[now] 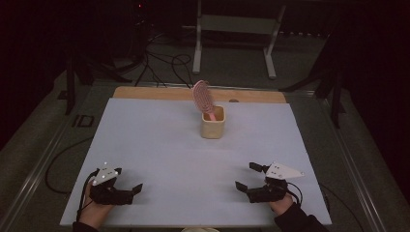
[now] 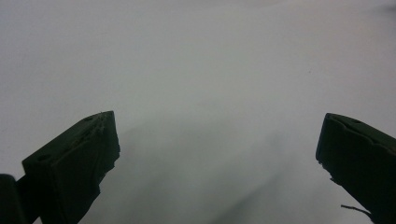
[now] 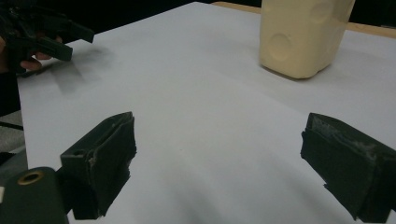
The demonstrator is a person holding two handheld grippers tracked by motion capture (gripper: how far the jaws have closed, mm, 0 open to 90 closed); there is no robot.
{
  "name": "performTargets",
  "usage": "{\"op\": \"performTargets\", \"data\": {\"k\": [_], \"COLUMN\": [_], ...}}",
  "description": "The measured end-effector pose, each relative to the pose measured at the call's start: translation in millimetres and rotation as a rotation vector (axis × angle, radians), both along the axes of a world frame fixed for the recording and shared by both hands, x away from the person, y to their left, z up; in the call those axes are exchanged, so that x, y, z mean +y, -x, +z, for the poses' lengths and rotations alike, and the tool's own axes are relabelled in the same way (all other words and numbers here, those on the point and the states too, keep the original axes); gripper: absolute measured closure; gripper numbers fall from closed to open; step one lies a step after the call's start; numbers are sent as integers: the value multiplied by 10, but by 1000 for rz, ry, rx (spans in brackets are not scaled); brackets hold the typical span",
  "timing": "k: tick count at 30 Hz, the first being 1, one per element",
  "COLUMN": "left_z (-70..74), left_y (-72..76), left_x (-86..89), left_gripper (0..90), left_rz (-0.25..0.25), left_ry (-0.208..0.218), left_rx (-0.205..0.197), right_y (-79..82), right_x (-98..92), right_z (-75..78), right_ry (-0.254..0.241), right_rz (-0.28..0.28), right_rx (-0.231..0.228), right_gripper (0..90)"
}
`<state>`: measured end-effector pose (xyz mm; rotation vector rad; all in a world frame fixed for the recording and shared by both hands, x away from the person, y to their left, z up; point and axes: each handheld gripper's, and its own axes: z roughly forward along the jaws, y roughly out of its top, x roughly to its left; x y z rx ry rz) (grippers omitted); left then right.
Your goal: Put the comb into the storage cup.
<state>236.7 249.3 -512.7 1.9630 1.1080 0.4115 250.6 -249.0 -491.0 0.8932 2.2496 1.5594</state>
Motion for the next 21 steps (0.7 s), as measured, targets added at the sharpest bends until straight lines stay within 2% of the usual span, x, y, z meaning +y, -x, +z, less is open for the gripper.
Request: {"op": "performTargets", "data": {"k": [13,21], "left_z": [-17,-5], "left_y": [-8,14], "left_x": [36,27], "left_gripper": [2,2], "left_rz": [3,2], "left_ry": [26,31], "left_rx": [-27,-41], "right_y": [-29,-45], "right_x": [-30,-54], "right_z": [-41,-60], "right_ry": [14,38], "right_rz": [-3,-27], "right_rx": [1,-19], "right_gripper": [99,99]}}
